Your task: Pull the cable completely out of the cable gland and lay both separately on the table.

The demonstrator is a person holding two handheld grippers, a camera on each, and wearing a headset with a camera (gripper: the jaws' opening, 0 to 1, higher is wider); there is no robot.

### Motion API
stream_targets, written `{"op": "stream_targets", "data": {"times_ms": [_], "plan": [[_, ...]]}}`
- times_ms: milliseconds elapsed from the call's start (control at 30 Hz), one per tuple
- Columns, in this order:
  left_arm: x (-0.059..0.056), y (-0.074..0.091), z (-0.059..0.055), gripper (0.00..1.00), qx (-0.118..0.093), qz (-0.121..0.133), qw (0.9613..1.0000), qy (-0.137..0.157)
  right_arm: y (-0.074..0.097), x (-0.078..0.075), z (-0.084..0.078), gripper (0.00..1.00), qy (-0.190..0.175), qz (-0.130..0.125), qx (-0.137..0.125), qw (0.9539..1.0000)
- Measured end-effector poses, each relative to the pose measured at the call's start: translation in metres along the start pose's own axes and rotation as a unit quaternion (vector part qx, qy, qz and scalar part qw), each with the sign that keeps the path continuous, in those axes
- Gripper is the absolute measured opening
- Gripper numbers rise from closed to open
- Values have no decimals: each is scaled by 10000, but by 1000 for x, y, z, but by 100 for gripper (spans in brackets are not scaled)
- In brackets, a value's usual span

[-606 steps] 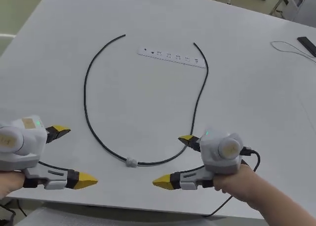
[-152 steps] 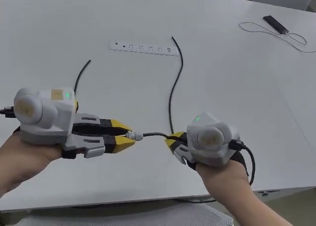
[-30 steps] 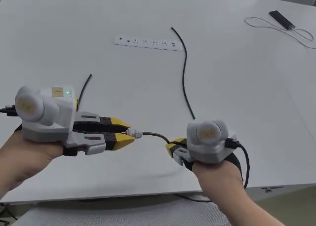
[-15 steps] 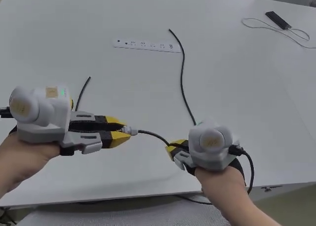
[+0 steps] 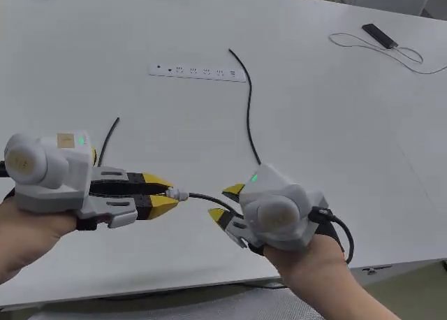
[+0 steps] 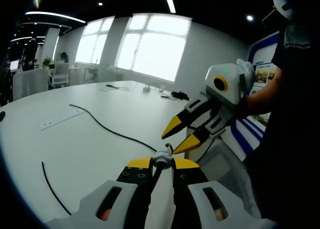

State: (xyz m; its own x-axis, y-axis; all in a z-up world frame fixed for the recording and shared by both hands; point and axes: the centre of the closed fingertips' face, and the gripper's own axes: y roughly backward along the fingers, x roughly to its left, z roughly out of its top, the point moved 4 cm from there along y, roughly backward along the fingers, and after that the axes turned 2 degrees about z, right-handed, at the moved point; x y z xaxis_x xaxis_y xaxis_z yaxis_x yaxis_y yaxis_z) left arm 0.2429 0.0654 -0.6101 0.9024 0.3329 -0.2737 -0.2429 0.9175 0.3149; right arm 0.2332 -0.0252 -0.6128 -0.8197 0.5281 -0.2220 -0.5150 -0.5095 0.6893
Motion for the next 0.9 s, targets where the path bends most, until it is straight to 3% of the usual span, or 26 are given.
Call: {"op": "stream_targets", "data": {"times_ms": [133,333,900], "plan": [[-2,-2,1,15,0,-36,10000,-33,-4,5,12,13,174,27,-80,9998],[-2,-3,1,15,-1,-28,10000,-16,-11,6,11,10,339,64,-22,9994],[-3,-9,3,15,-25,5,10000,-40,-9,0,4,2,-159,-1,-151,9998]]}}
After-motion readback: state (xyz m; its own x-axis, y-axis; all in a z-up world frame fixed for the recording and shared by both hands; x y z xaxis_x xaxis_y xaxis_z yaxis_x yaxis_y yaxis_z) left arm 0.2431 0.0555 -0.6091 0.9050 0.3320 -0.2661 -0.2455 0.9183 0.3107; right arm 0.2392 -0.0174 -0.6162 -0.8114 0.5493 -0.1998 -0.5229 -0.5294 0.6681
